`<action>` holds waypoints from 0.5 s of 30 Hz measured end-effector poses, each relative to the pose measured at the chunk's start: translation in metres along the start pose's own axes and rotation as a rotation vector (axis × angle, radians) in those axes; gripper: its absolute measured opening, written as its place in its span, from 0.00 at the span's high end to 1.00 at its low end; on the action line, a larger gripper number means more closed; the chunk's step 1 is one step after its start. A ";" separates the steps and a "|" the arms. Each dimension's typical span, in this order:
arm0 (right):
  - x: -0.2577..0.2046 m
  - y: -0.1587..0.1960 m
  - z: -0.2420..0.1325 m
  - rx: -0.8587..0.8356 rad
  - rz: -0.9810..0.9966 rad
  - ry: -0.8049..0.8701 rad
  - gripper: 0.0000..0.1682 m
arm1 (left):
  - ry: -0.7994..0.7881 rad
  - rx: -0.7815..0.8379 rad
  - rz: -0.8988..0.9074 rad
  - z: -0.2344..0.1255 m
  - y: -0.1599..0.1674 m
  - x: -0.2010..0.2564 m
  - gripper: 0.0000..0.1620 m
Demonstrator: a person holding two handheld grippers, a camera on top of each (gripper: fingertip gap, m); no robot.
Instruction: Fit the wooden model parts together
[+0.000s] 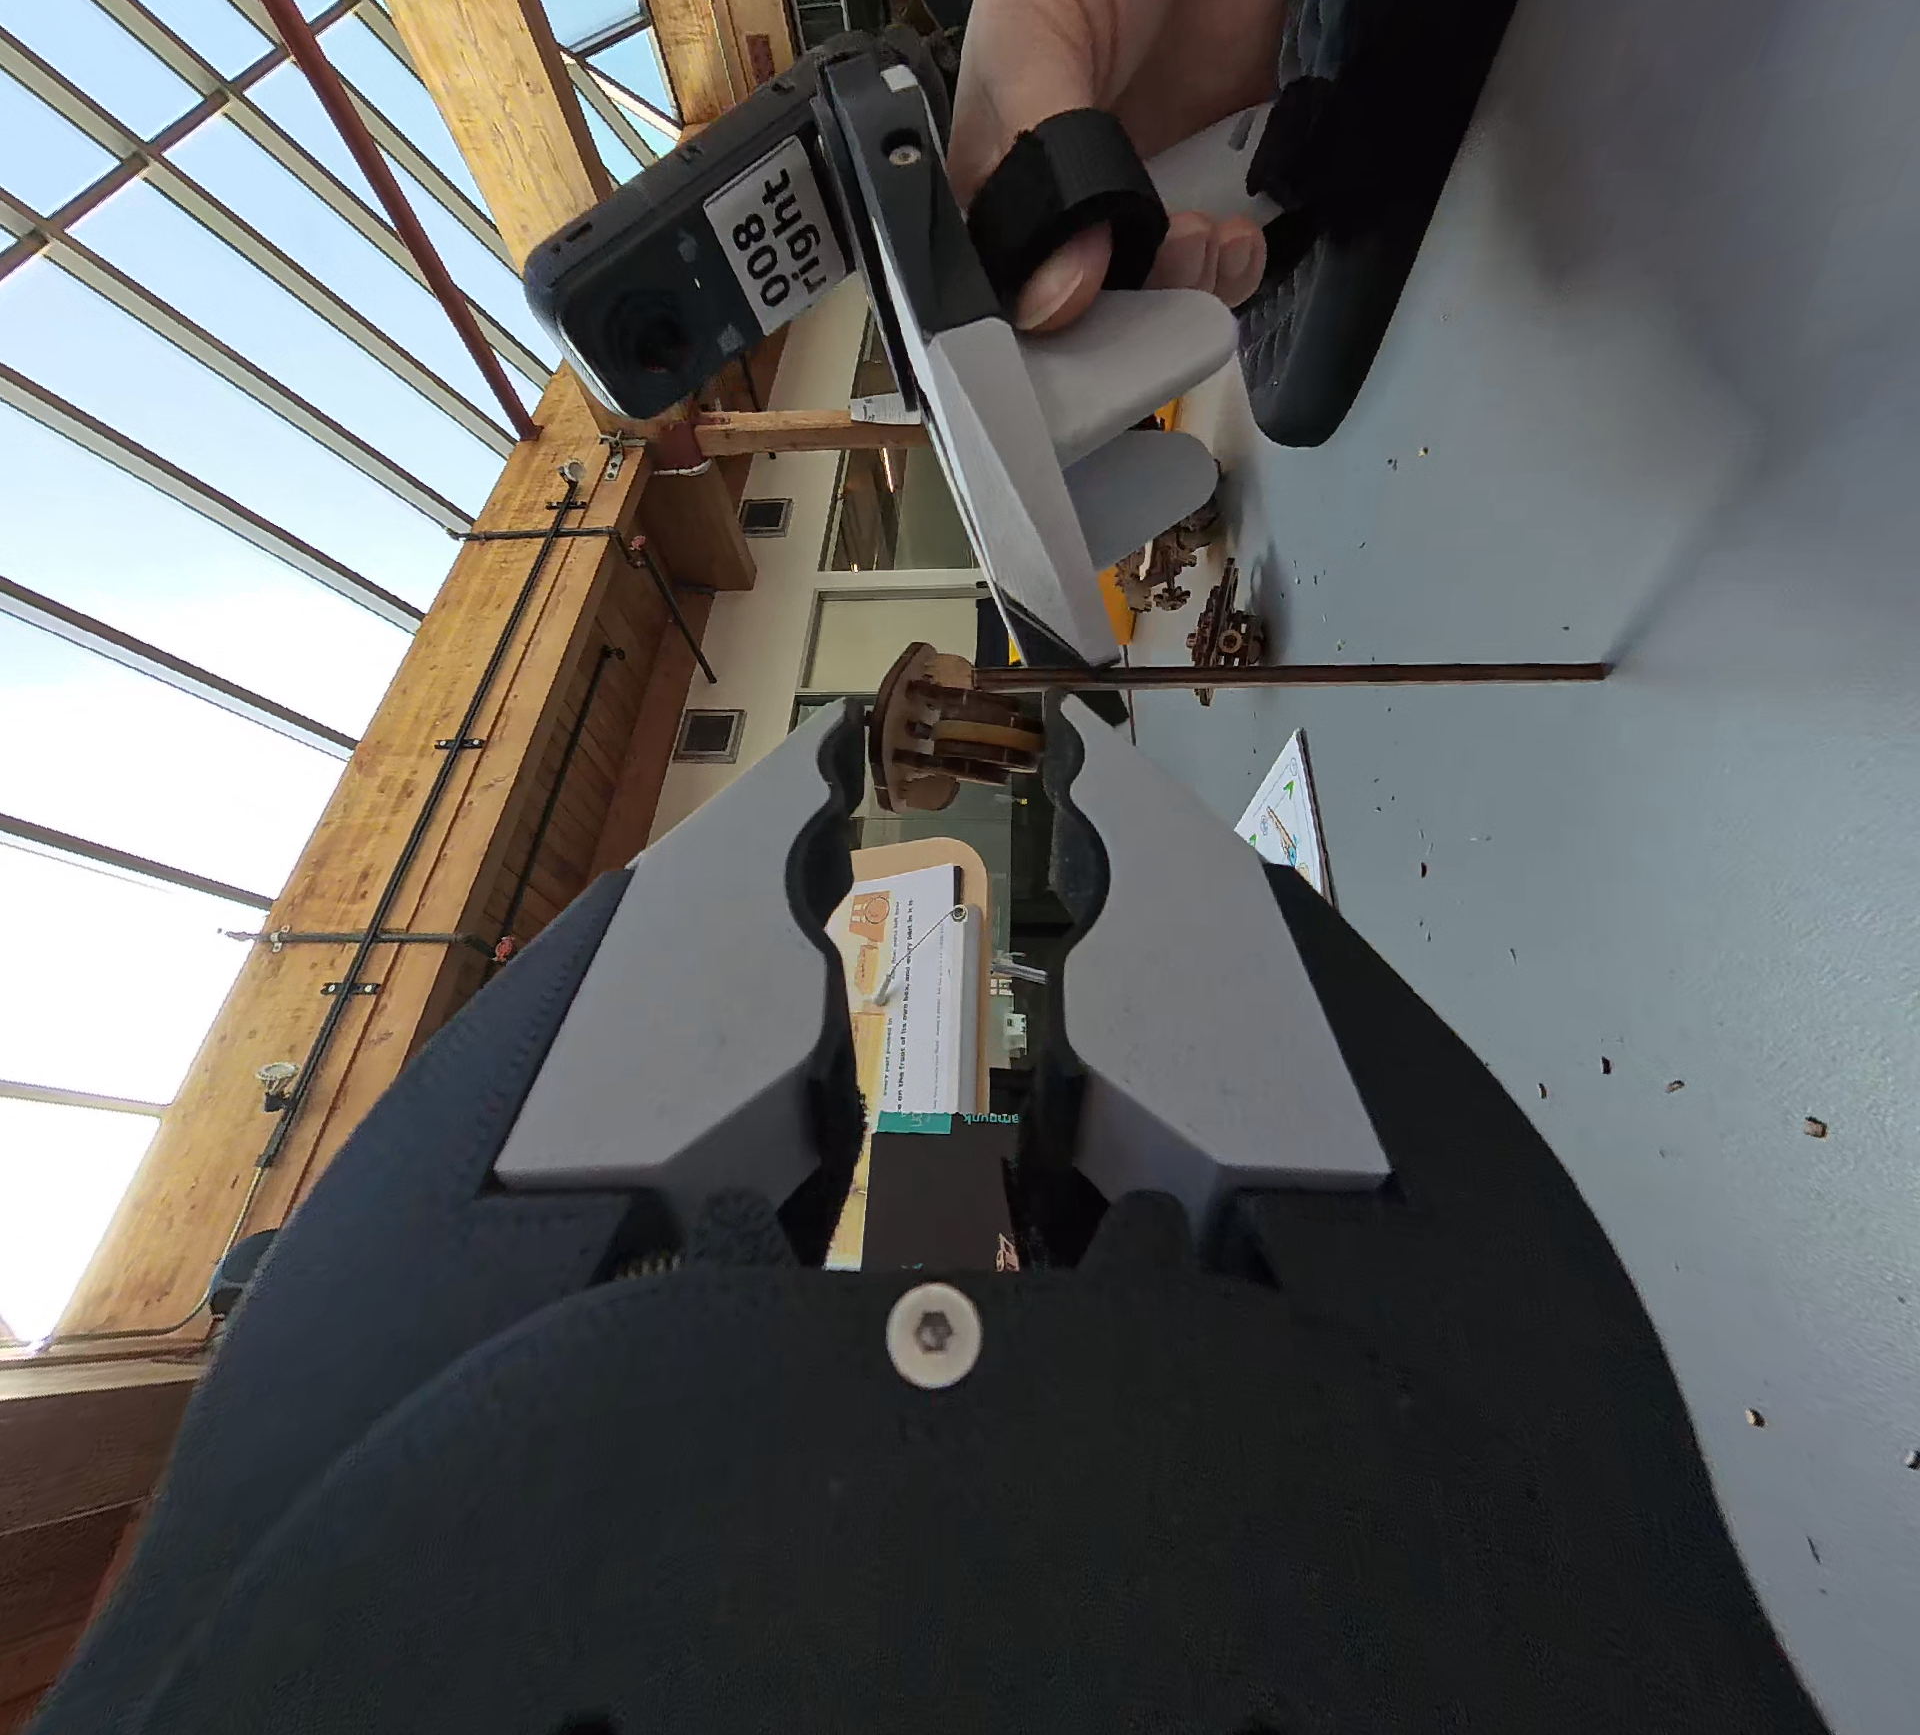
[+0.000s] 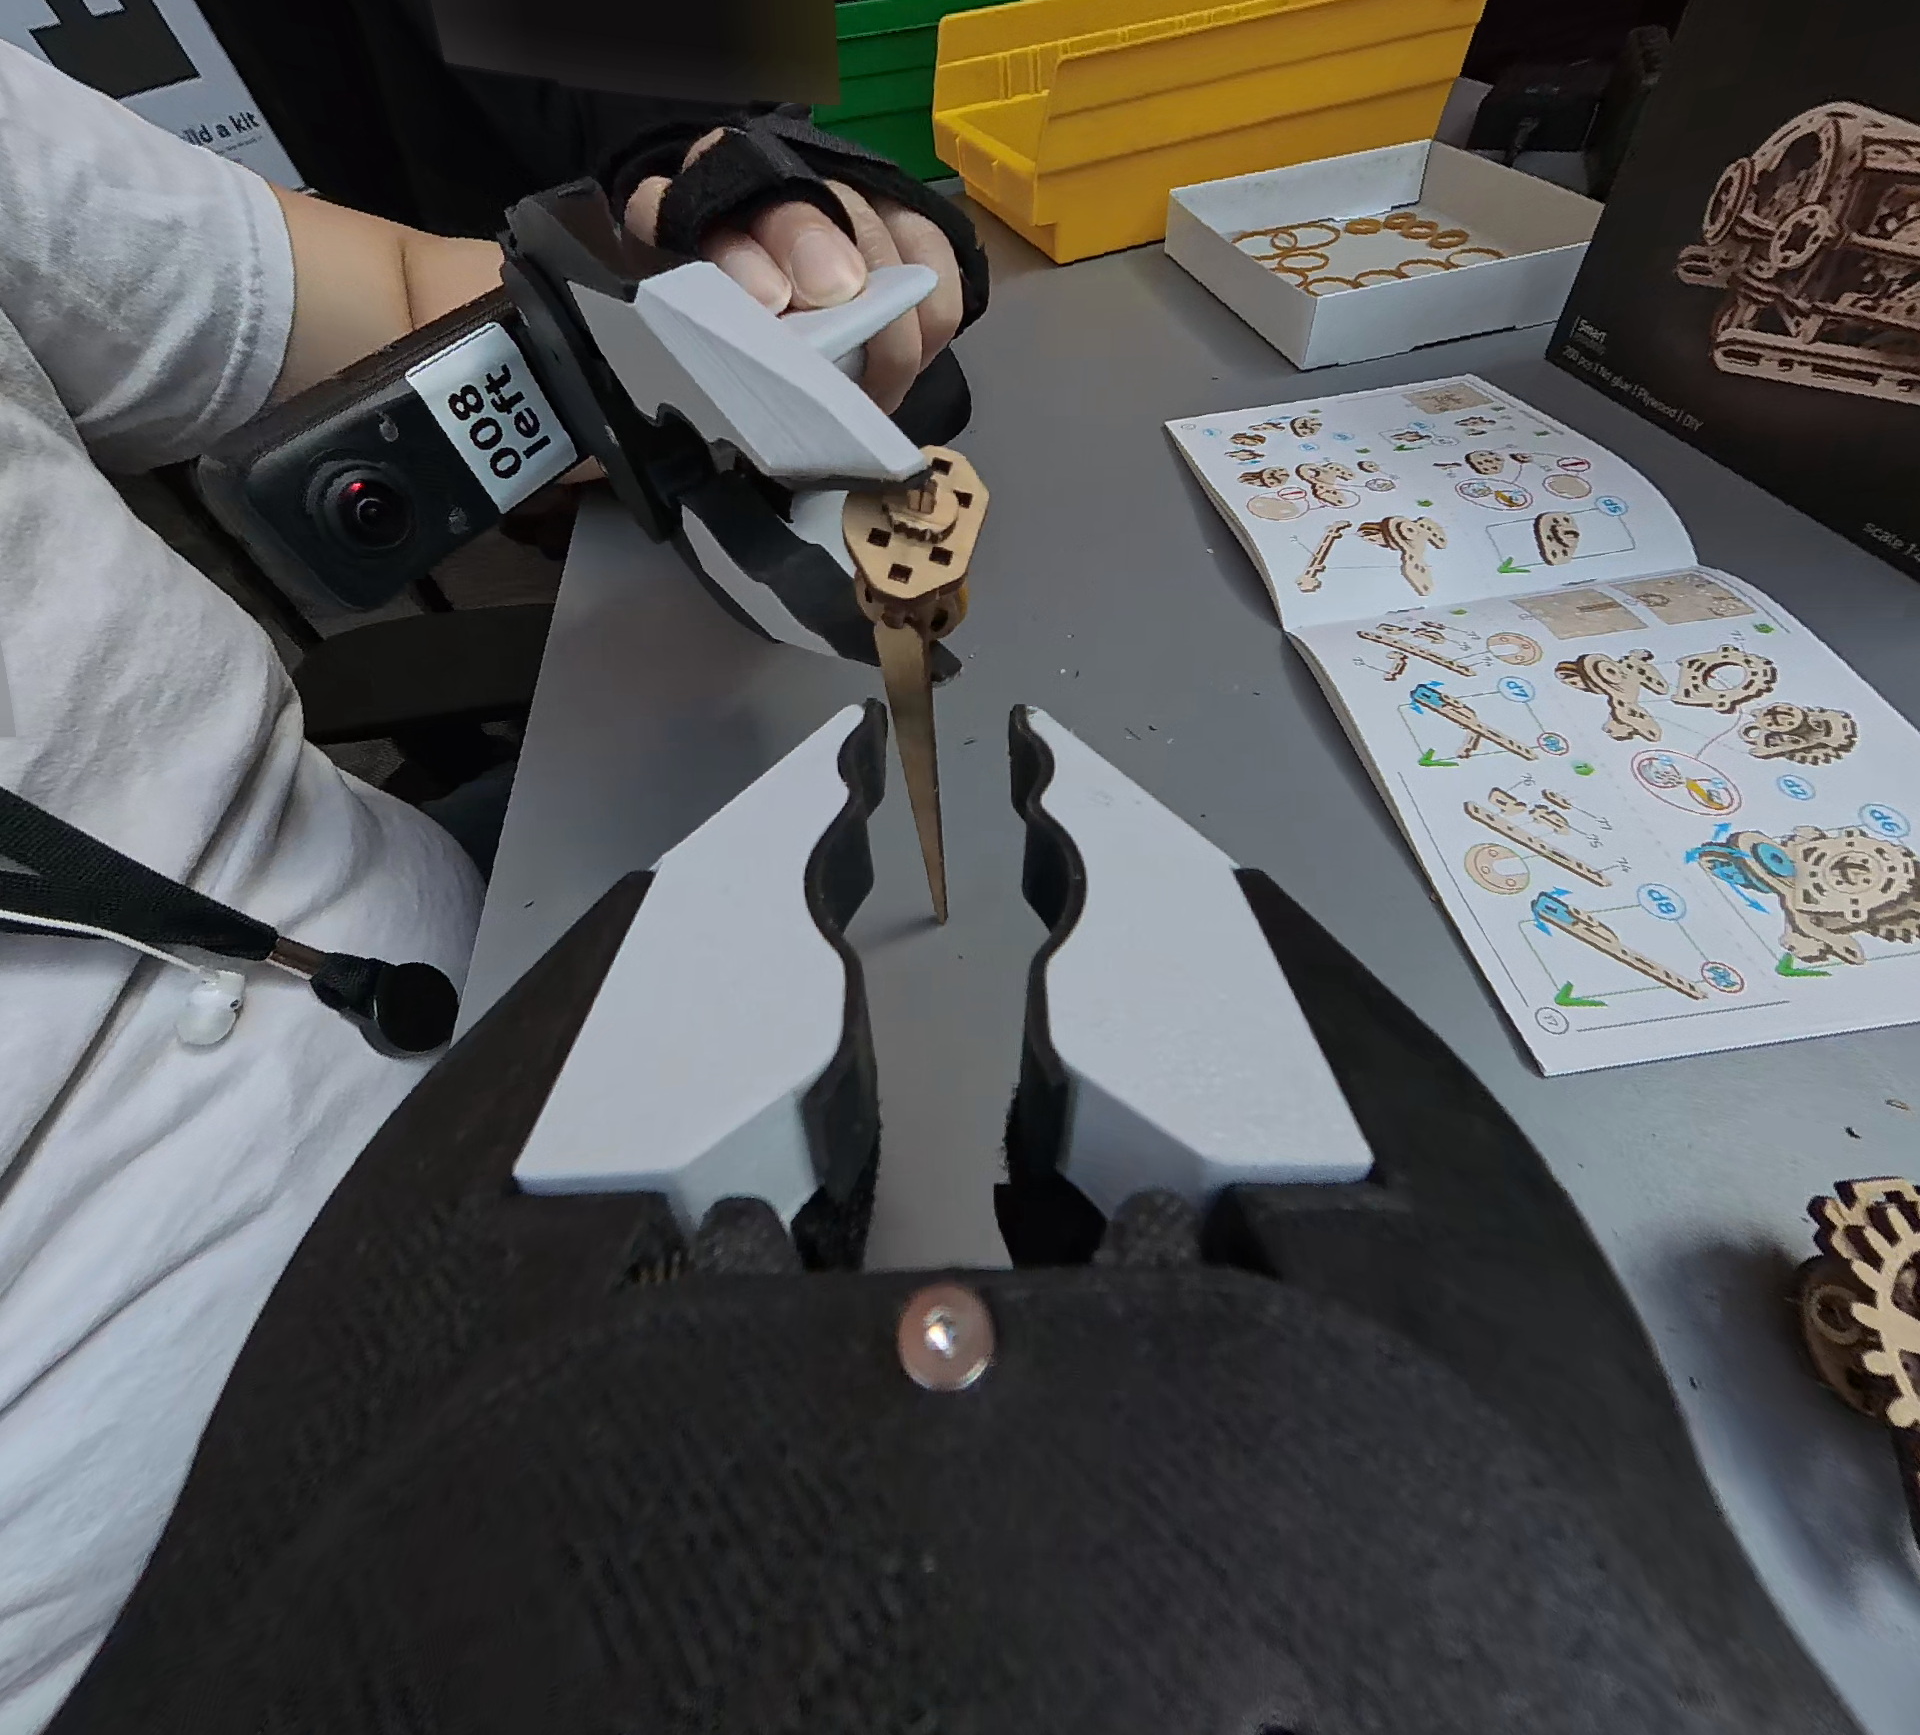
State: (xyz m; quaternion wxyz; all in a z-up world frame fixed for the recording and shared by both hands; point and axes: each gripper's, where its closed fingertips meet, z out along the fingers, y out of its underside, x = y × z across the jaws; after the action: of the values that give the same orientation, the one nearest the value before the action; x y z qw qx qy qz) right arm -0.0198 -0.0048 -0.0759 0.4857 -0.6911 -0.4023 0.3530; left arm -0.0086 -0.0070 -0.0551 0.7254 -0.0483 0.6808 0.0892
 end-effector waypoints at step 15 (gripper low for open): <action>-0.015 -0.065 -0.032 0.342 0.003 0.072 1.00 | -0.016 -0.004 0.019 -0.002 0.001 -0.001 0.80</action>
State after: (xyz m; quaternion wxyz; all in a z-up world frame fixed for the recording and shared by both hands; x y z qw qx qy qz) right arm -0.0118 -0.0174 -0.0036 0.6099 -0.6111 -0.3176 0.3920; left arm -0.0109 -0.0062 -0.0544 0.7299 -0.0426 0.6752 0.0980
